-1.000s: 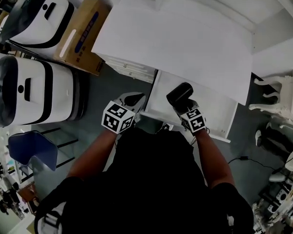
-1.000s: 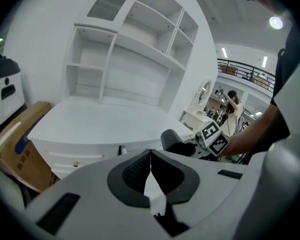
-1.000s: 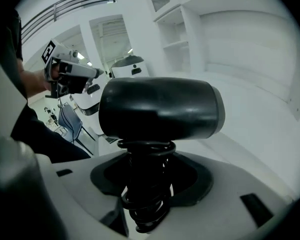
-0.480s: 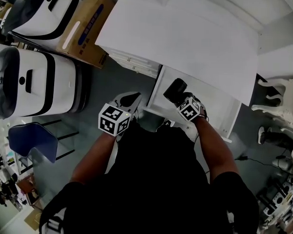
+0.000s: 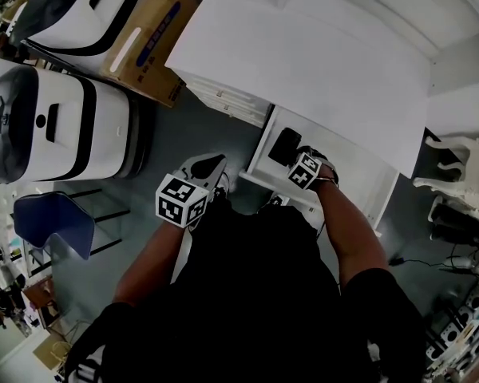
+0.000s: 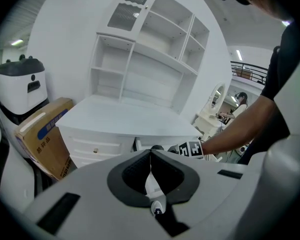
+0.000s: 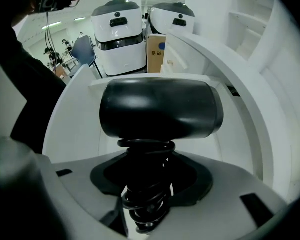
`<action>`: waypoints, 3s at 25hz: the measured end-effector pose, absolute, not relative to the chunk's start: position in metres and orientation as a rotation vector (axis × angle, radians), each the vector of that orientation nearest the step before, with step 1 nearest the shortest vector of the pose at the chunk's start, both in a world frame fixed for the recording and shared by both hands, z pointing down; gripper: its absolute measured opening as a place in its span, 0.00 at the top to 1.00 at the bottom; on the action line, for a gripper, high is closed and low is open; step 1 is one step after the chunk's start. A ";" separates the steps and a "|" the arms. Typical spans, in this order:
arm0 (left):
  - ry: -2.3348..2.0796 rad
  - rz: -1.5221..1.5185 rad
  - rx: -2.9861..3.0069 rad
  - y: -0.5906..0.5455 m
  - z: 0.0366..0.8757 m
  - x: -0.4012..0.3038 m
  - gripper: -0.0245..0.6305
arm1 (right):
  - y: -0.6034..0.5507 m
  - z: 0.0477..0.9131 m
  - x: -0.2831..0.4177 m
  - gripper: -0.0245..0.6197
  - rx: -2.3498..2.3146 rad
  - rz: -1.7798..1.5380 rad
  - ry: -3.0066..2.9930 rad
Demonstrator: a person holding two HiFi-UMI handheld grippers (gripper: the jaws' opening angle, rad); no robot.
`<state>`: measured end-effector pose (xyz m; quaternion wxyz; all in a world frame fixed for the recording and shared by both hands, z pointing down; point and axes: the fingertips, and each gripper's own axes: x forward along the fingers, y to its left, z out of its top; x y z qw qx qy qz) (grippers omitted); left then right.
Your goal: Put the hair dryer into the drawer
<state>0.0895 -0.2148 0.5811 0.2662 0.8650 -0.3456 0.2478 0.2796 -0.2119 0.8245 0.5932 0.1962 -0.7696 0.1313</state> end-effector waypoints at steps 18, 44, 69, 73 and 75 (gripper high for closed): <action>-1.003 0.668 2.293 -0.219 0.581 0.069 0.95 | -0.218 0.858 0.283 0.61 0.328 0.220 -1.684; -1.012 0.638 2.305 -0.228 0.576 0.051 0.95 | -0.217 0.857 0.281 0.58 0.311 0.132 -1.651; -0.398 0.507 2.603 -0.255 0.520 0.078 0.95 | -0.217 0.538 0.218 0.78 1.762 0.943 -2.384; -0.325 0.498 2.655 -0.246 0.507 0.078 0.95 | -0.203 0.513 0.204 0.92 1.842 0.893 -2.395; -0.285 0.495 2.678 -0.240 0.503 0.079 0.95 | -0.198 0.507 0.196 0.92 1.857 0.887 -2.400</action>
